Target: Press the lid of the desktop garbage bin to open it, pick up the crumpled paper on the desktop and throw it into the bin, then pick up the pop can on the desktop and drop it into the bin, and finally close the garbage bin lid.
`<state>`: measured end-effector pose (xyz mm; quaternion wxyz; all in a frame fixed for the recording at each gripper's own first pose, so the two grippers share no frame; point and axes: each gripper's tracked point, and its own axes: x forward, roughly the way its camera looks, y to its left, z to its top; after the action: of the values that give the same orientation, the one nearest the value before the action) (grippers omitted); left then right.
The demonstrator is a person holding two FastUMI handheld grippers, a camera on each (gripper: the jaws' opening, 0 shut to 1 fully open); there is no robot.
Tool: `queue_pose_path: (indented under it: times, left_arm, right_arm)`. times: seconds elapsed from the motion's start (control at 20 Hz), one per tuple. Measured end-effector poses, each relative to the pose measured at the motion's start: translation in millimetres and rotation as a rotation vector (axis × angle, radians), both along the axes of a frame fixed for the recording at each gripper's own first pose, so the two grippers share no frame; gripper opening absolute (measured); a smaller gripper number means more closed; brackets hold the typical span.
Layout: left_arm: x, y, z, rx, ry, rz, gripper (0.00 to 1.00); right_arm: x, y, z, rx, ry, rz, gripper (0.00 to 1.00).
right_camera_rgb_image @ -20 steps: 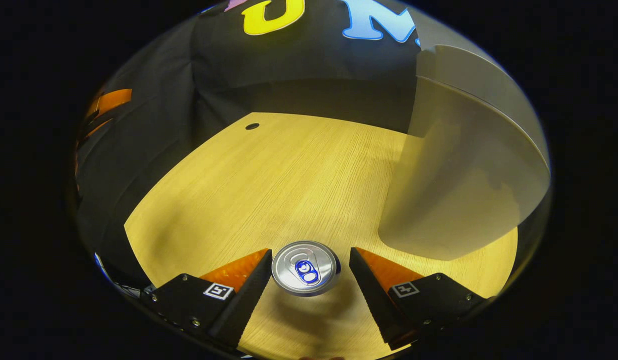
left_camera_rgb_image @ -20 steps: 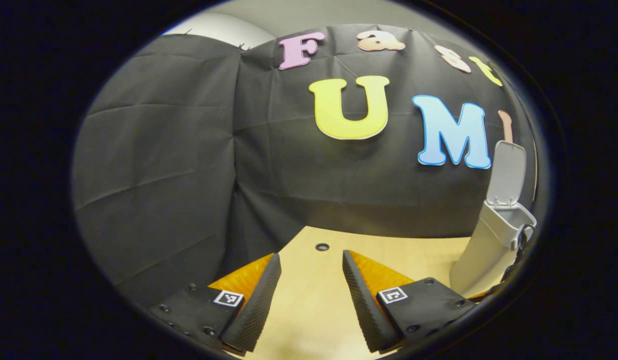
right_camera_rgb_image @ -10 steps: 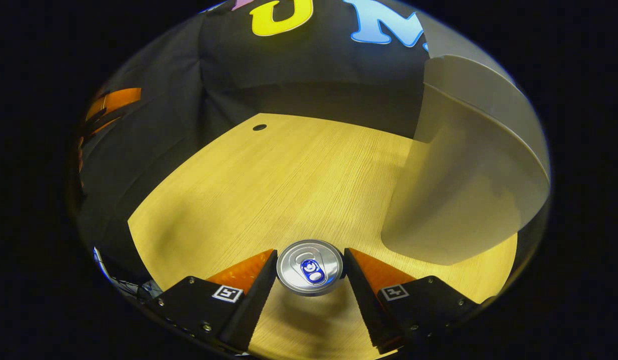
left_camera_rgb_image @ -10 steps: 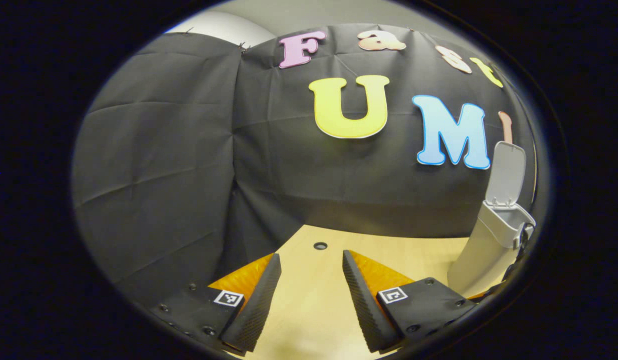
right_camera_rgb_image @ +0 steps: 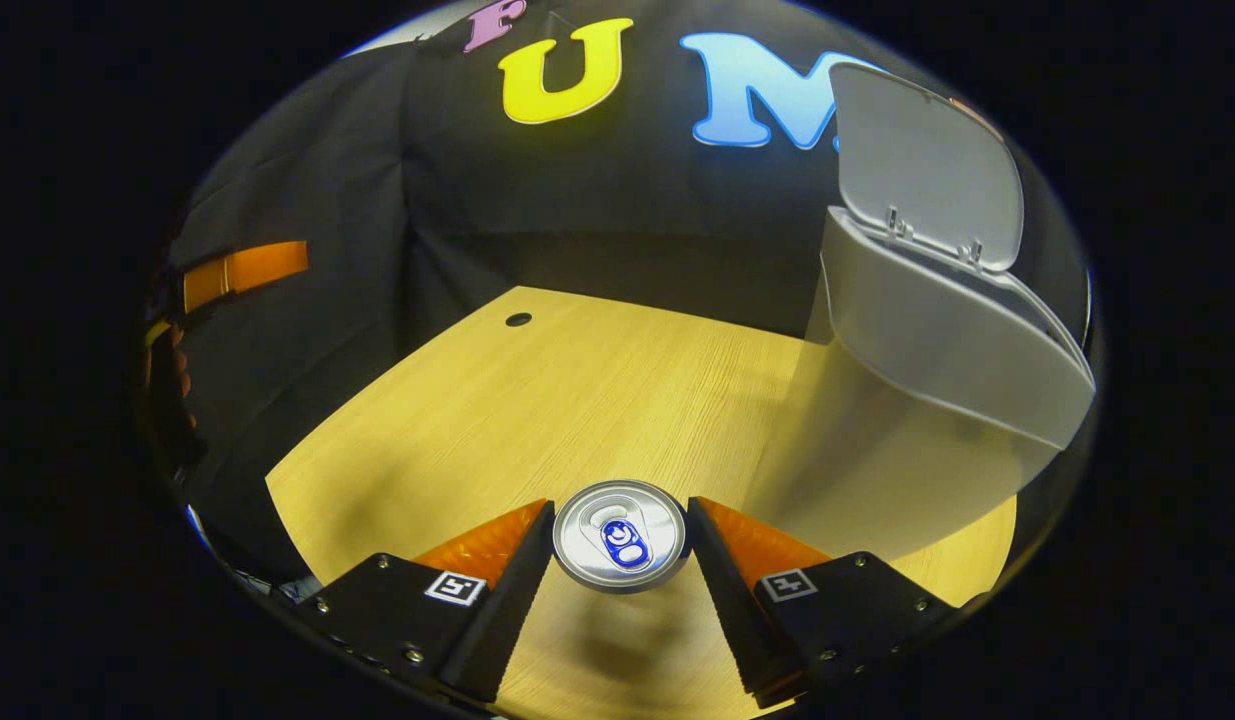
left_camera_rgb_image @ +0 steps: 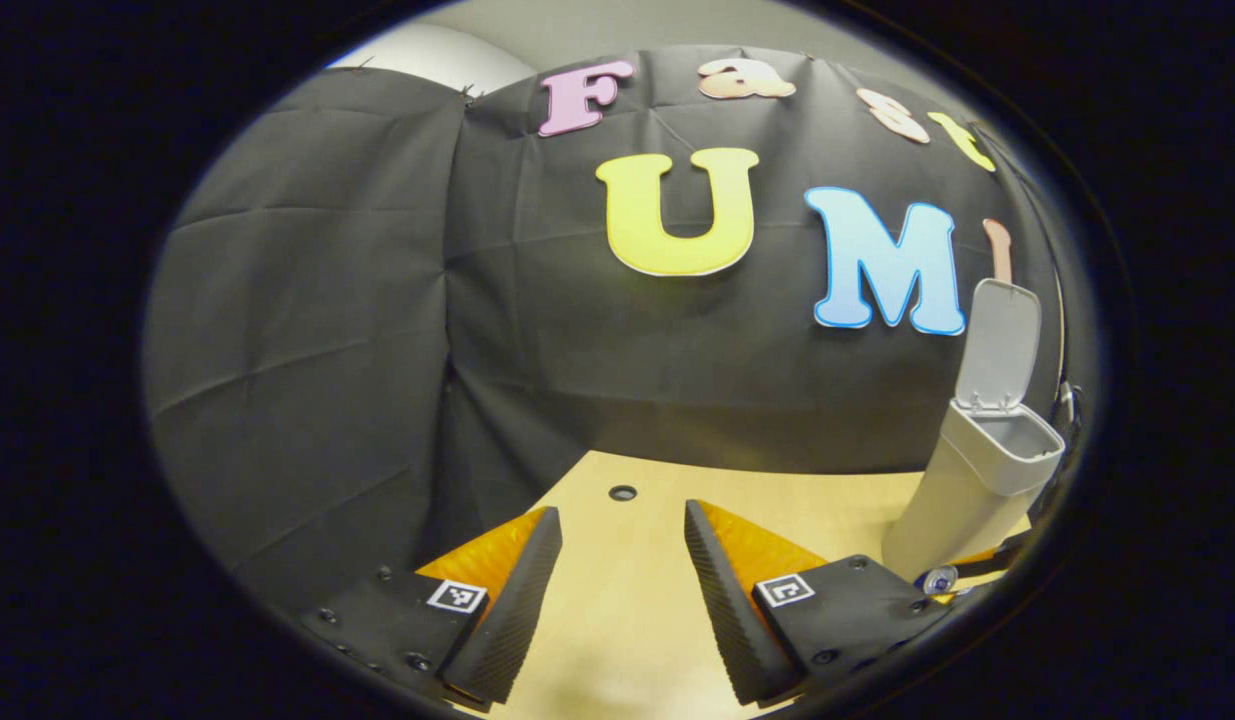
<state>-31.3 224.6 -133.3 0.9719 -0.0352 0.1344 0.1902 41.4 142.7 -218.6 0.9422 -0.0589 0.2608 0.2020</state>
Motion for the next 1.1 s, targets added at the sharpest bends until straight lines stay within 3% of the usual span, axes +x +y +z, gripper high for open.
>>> queue_pose_path:
  times: [0.35, 0.6, 0.8, 1.05, 1.1]
  left_arm:
    - [6, -6, -4, 0.009, 0.009, -0.024, 0.8]
    - [17, -29, -10, 0.012, 0.022, -0.086, 0.8]
    - [27, -48, -13, 0.008, 0.022, -0.131, 0.86]
    - [42, -68, -10, -0.005, 0.011, -0.177, 0.8]
    - [44, -71, -10, -0.009, 0.008, -0.184, 0.86]
  right_arm:
    - [1, 6, 45, 0.052, -0.089, -0.006, 0.84]
    - [-3, 1, 87, 0.128, -0.154, -0.045, 0.84]
    - [-4, -15, 129, 0.151, -0.236, -0.077, 0.84]
    - [0, -44, 185, 0.197, -0.357, -0.148, 0.84]
    - [1, -51, 193, 0.203, -0.375, -0.164, 0.84]
